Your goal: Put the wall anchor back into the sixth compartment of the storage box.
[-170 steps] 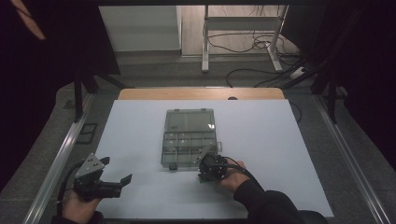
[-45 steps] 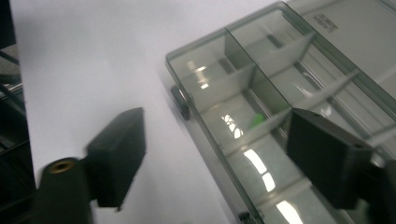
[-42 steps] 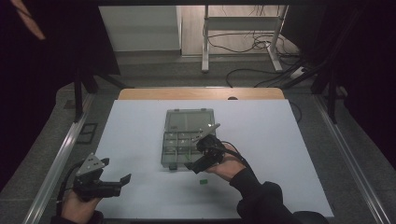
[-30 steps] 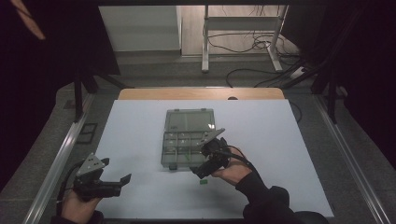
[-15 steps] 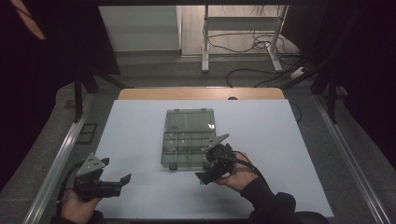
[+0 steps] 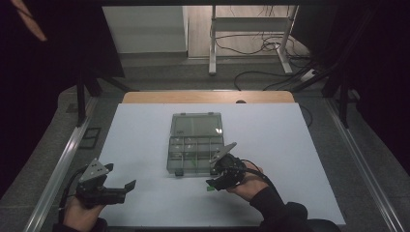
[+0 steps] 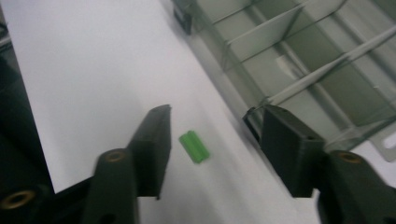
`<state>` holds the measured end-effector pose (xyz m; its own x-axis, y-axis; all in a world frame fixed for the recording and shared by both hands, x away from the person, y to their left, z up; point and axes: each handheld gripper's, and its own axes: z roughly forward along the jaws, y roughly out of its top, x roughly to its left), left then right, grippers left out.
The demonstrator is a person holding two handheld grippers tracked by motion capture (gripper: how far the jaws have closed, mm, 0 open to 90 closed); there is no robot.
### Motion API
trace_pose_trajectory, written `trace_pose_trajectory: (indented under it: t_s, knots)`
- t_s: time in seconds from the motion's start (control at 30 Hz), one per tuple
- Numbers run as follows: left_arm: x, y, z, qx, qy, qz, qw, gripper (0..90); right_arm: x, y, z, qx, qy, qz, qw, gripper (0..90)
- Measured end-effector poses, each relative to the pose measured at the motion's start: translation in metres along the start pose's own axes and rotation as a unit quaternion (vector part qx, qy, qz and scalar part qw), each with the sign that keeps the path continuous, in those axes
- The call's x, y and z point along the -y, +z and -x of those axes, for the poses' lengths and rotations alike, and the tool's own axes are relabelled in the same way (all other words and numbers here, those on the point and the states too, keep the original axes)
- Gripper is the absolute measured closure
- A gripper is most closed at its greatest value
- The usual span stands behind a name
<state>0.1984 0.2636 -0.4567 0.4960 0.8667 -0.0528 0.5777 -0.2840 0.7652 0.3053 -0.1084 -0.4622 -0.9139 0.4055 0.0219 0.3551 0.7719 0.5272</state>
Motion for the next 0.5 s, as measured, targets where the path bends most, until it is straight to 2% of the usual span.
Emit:
trace_pose_trajectory:
  t_s: [0.03, 0.07, 0.27, 0.5]
  knots:
    - [0.000, 0.000, 0.000, 0.000, 0.000, 0.000, 1.0000, 4.2, 0.000, 0.000, 0.000, 0.000, 0.000, 0.000, 1.0000, 46.7]
    - [0.000, 0.000, 0.000, 0.000, 0.000, 0.000, 1.0000, 4.2, 0.000, 0.003, -0.001, -0.005, -0.007, -0.006, 0.9999, 51.4]
    - [0.000, 0.000, 0.000, 0.001, 0.001, 0.000, 1.0000, 4.2, 0.002, 0.013, -0.001, -0.014, -0.019, -0.022, 0.9995, 64.6]
    - [0.000, 0.000, 0.000, 0.001, 0.001, 0.000, 1.0000, 4.3, 0.004, 0.026, 0.001, -0.018, -0.031, -0.044, 0.9984, 73.3]
